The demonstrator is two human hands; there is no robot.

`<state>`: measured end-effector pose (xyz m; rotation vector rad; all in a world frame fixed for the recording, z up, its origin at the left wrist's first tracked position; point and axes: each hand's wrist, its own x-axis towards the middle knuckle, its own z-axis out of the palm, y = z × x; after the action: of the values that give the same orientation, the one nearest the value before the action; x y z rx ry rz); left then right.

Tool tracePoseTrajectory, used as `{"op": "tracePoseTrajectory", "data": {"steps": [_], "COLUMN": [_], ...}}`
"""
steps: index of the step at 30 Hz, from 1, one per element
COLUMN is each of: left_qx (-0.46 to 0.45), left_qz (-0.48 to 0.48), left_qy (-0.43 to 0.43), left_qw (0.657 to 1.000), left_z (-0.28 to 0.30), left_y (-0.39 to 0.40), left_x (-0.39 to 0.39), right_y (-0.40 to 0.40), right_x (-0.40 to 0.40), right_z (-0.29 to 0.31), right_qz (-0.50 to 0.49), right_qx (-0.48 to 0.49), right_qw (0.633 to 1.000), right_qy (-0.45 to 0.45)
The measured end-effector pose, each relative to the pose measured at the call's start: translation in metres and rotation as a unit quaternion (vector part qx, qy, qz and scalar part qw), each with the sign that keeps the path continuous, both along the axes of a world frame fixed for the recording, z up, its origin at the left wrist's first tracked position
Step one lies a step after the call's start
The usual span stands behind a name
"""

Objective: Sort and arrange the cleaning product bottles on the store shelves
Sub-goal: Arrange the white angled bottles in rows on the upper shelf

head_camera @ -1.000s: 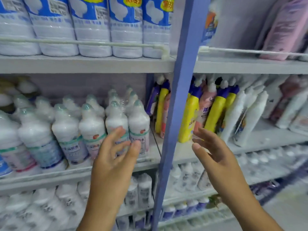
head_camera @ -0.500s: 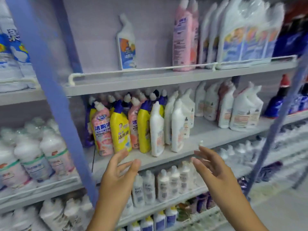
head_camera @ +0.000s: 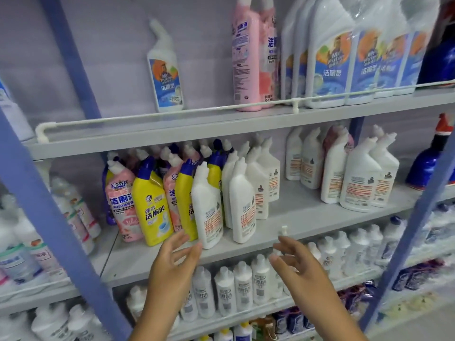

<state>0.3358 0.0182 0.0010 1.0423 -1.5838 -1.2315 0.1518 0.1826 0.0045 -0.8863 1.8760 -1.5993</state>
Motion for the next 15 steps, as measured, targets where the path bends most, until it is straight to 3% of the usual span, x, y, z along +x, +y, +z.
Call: {"op": "tracePoseTrajectory", "data": {"steps": [7,15], "left_qx": [-0.03,-0.053], "left_qz": [0.005,0.076], "left_qy": [-0.012,-0.058], "left_qw": [0.999,0.994], "left_z": [-0.016,-0.04], "left_y": [-0.063,-0.095], "left_x": [-0.052,-0.091], "right_y": [-0.088,-0.165], "right_x": [-0.051,-0.078], "right_z": [-0.008,-0.024], "right_qz": [0.005,0.056], "right_qx": [0.045,0.053], "right_qw": [0.996,0.994], "right_qy": [0.083,0.079]}}
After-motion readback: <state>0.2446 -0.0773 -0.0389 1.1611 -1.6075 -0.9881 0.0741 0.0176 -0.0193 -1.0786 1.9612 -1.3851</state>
